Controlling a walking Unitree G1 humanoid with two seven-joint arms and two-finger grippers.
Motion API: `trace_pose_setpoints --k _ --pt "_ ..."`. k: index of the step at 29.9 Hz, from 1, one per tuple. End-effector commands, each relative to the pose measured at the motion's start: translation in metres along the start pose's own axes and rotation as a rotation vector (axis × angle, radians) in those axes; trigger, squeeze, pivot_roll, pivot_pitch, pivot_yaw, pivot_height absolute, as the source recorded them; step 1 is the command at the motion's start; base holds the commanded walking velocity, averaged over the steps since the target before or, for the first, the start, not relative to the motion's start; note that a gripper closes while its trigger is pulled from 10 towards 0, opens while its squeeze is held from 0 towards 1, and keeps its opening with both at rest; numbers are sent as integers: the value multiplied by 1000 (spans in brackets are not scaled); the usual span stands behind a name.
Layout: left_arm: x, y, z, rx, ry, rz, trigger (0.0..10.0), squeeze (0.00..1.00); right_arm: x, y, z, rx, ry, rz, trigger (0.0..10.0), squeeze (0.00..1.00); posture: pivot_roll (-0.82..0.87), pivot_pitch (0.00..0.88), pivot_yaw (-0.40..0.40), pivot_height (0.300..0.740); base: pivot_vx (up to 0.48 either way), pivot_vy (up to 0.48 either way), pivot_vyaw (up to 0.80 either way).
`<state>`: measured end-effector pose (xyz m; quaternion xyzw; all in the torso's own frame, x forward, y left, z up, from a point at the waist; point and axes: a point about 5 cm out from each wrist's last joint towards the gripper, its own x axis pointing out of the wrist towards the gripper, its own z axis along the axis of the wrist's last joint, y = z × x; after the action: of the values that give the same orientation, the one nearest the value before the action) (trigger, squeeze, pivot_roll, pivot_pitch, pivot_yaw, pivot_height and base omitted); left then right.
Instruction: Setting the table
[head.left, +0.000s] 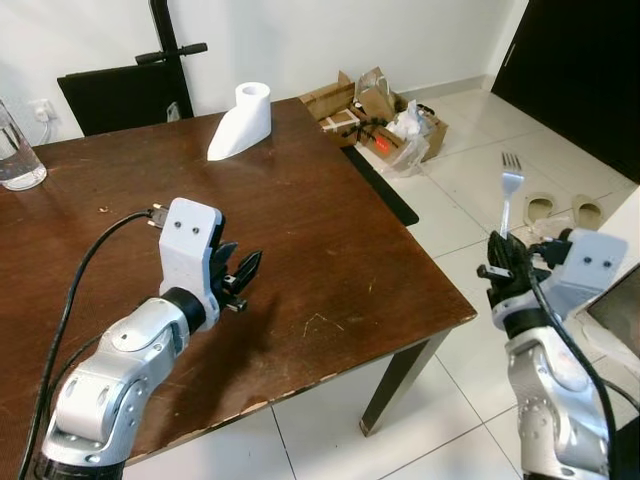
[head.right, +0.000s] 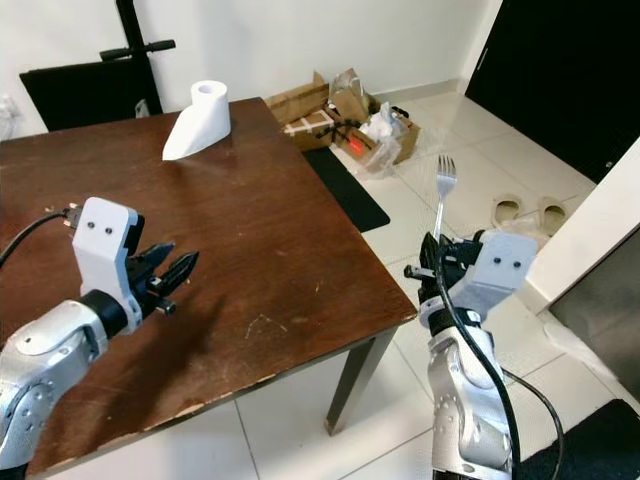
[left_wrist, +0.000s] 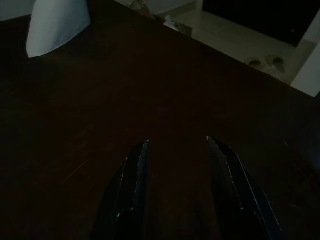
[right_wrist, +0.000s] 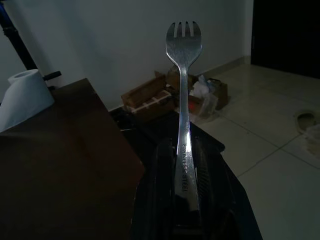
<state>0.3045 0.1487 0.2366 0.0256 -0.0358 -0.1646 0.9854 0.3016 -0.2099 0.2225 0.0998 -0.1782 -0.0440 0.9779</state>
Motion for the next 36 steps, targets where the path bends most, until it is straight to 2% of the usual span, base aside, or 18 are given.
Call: trace_pose_setpoints --k 1,19,36 --pt "1 0 -6 -6 18 10 10000 0 -4 -3 -2 -6 15 -13 10000 0 49 141 72 740 0 0 0" --pt "10 1 -20 -26 29 64 10000 0 -5 0 -14 -29 72 3 10000 0 32 112 72 740 0 0 0" --pt "15 3 -23 -16 19 63 10000 0 -6 -3 -15 -41 75 -5 10000 0 27 97 83 740 -358 0 0"
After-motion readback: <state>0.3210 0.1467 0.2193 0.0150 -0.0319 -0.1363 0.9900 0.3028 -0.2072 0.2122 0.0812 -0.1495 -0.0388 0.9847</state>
